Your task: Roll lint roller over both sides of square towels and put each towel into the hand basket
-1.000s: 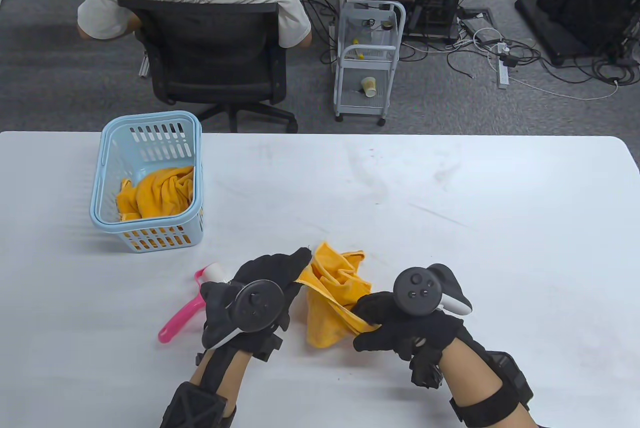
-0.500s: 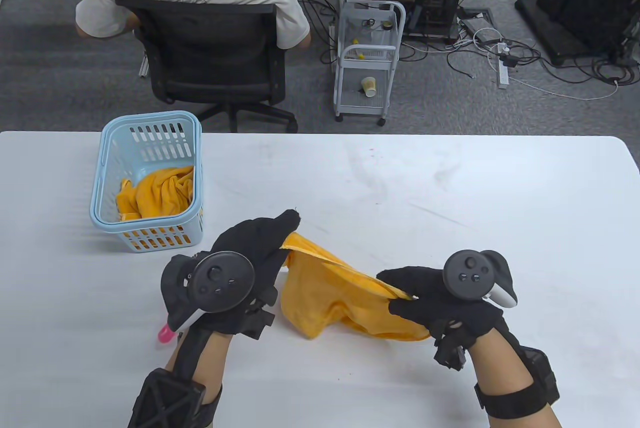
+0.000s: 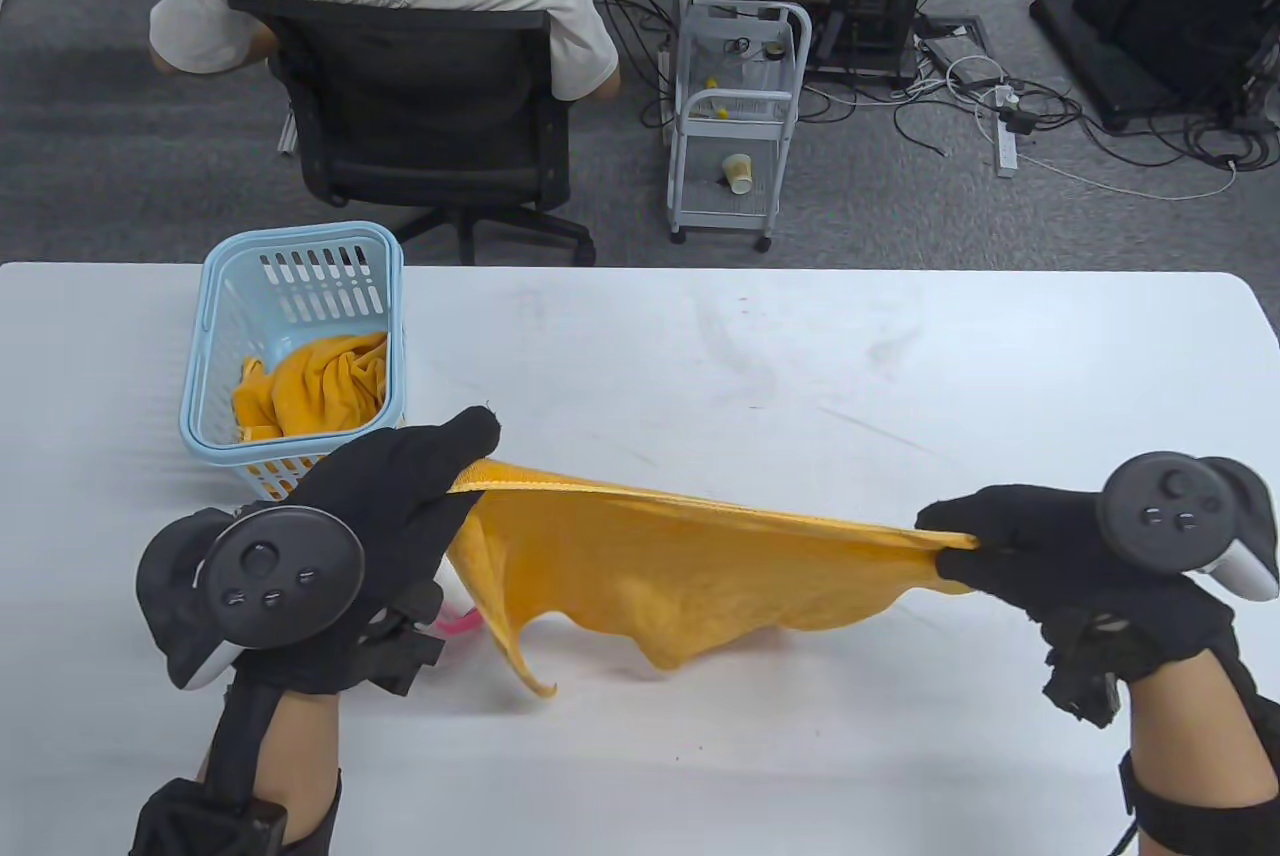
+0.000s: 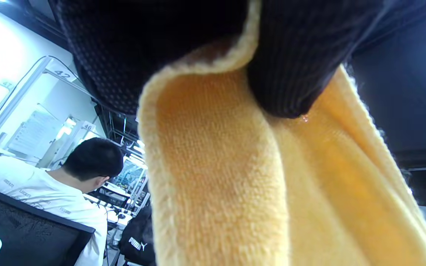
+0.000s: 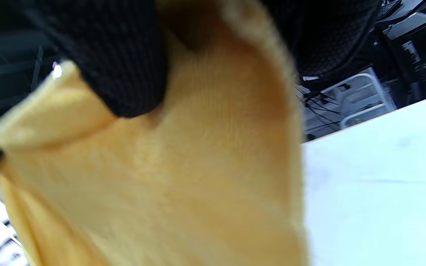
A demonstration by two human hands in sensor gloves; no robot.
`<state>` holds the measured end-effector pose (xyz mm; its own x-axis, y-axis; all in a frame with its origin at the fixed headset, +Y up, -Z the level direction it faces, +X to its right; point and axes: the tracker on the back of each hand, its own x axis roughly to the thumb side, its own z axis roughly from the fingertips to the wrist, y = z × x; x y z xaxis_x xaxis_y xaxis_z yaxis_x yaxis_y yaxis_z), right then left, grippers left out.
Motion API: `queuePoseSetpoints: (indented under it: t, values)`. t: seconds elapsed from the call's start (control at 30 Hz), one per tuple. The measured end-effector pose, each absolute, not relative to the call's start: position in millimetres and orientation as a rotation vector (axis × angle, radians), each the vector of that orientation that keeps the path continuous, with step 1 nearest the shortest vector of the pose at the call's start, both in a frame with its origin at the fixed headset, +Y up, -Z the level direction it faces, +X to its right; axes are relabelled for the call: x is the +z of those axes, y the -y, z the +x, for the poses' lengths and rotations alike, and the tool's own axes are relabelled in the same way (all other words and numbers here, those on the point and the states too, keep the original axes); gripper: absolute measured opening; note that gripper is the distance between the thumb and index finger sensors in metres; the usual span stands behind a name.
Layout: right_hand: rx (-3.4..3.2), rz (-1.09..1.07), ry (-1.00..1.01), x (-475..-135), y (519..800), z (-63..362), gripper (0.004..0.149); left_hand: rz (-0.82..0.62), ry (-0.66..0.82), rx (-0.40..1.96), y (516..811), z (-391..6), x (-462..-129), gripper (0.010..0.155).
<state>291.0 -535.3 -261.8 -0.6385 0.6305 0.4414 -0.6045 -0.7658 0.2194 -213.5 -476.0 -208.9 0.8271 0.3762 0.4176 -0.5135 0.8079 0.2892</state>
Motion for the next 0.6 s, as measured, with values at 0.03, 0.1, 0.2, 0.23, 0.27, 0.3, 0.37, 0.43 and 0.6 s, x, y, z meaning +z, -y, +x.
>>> queuePoseSetpoints:
  t: [0.03,0.1,0.2,0.23,0.27,0.3,0.37,0.43,0.6]
  values:
    - [2.318,0.667,-0.079,-263,525,296,0.043,0.381,0.356,0.474,475,-215,-210,0.039]
    - [2.265,0.638,-0.064,-269,512,303,0.044,0.383,0.344,0.456,474,-217,-216,0.04]
    - [2.202,0.567,-0.126,-290,509,309,0.045,0.306,0.324,0.437,482,-217,-236,0.04]
    - [2.193,0.533,-0.125,-297,511,310,0.044,0.283,0.314,0.431,486,-216,-243,0.04]
    - [2.206,0.46,-0.119,-312,517,310,0.044,0.246,0.296,0.42,492,-214,-255,0.04]
    - [2.213,0.408,-0.116,-322,523,310,0.043,0.218,0.28,0.411,498,-212,-266,0.041]
    - [2.227,0.297,-0.045,-339,532,308,0.041,0.202,0.233,0.362,510,-207,-286,0.042]
    - [2.239,0.189,0.028,-352,540,305,0.039,0.221,0.192,0.333,518,-204,-303,0.041]
    - [2.244,0.076,0.24,-364,528,299,0.04,0.355,0.19,0.323,511,-199,-322,0.038]
